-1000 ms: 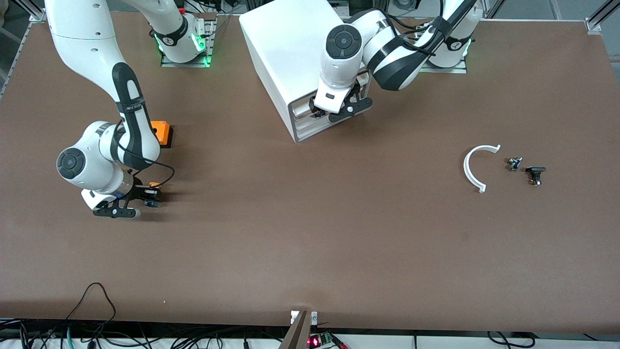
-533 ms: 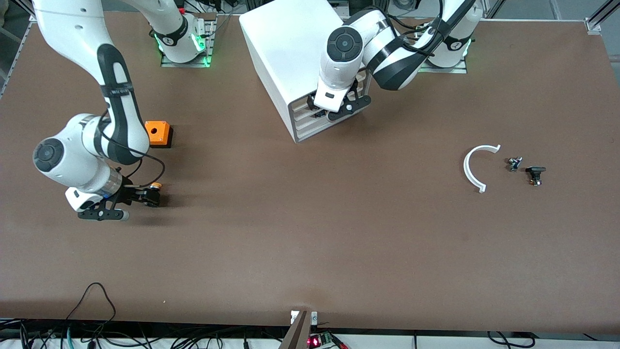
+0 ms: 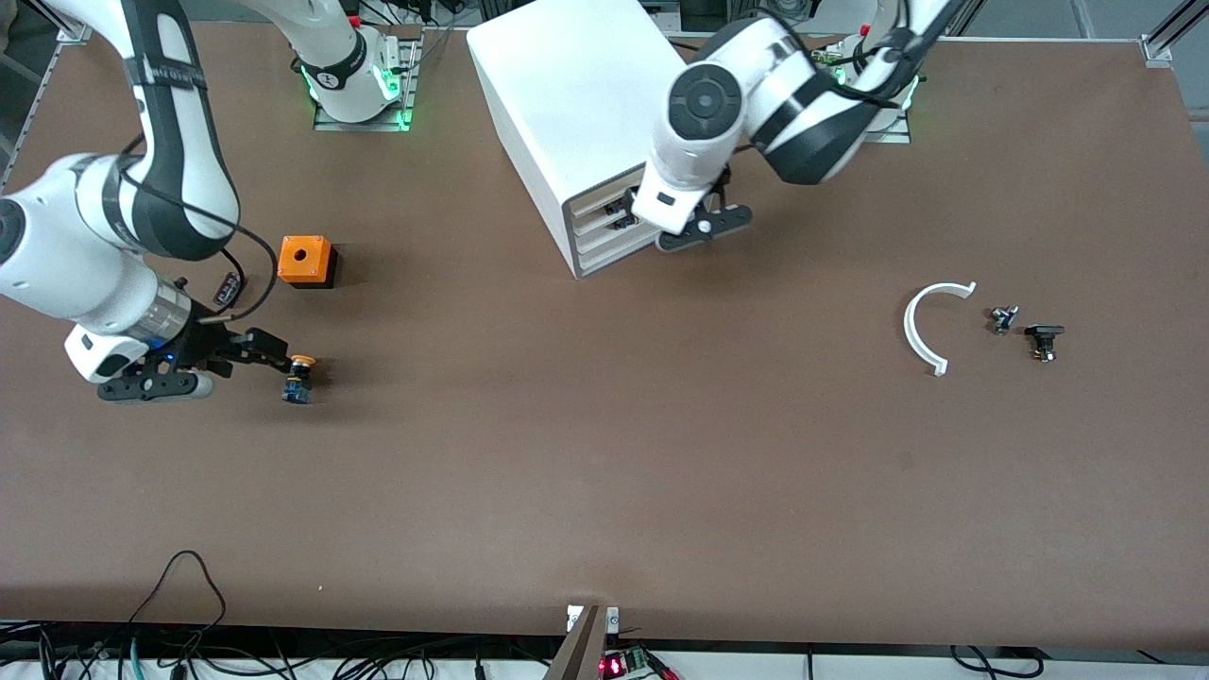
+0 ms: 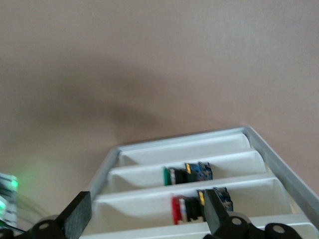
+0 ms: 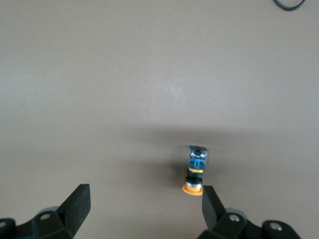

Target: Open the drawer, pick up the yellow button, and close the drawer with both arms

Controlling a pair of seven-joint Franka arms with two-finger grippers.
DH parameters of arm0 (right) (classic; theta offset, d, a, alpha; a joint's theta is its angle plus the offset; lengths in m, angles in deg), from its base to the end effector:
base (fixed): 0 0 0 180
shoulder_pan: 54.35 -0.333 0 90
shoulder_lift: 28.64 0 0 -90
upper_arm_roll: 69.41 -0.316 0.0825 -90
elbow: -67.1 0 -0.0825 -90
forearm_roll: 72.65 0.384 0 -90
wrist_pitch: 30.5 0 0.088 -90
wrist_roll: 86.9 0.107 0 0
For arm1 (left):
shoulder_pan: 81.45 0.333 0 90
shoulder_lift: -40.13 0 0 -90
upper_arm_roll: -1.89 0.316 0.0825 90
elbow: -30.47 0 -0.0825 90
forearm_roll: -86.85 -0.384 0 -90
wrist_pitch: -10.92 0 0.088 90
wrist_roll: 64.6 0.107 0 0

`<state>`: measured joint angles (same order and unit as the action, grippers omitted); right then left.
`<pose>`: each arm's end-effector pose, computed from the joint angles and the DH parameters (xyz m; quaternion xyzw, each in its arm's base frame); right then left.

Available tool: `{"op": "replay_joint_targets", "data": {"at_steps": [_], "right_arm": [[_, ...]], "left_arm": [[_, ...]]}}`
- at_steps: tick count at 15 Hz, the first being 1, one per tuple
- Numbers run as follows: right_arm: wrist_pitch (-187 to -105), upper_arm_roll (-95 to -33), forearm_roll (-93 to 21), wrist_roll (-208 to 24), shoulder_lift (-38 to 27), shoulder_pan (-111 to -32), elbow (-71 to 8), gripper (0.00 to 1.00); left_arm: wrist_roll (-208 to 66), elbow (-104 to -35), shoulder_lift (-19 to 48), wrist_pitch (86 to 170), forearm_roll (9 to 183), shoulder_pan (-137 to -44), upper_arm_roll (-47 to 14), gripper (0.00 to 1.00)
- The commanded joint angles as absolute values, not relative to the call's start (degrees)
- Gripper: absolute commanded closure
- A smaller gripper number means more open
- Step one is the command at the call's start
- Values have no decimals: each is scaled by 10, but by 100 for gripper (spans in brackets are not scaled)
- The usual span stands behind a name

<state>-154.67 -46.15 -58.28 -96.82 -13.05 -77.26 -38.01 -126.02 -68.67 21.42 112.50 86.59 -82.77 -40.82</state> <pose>0.6302 0.0217 0.4016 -0.9973 -0.0262 -0.0483 0.0496 0.4609 -0.3952 0.4202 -0.9776 -0.1512 0.1456 0.0128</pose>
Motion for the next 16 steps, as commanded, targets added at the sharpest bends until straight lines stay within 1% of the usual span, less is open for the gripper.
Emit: {"op": "replay_joint_targets", "data": {"at_steps": [1,4,6,7,8,9,11,14,16], "right_arm": [[-1509,-467,-644,-907,-178,-785,-386,1],[-1458,-467,-650,-876,-196,-787,-365,1],[-1398,-470,-651,-858,-197,-780,-323,1],[-1357,-487,-658,-854,-196,-767,-293,1],[-1320,-522,-669,-844,-196,-733,-270,1],[-1292,-580,-682,-837,-197,-689,-248,1],[-1261,-665,-690,-808,-211,-617,-230,1],[-1257,-736,-691,-806,-235,-550,-232,1],[-1255,-739,-694,-809,-249,-547,-232,1]], "left_arm": [[-1144,-648,229,1060,829,-783,-410,0],[-1022,-612,234,1029,796,-742,-410,0],[-957,-589,237,1010,780,-714,-409,0],[-918,-574,237,1002,768,-701,-409,0],[-876,-558,237,998,759,-686,-410,0],[-835,-545,237,998,753,-671,-409,0],[-767,-526,237,998,752,-636,-409,0],[-686,-510,246,999,757,-605,-400,0],[-643,-521,278,1009,764,-618,-346,0]]}}
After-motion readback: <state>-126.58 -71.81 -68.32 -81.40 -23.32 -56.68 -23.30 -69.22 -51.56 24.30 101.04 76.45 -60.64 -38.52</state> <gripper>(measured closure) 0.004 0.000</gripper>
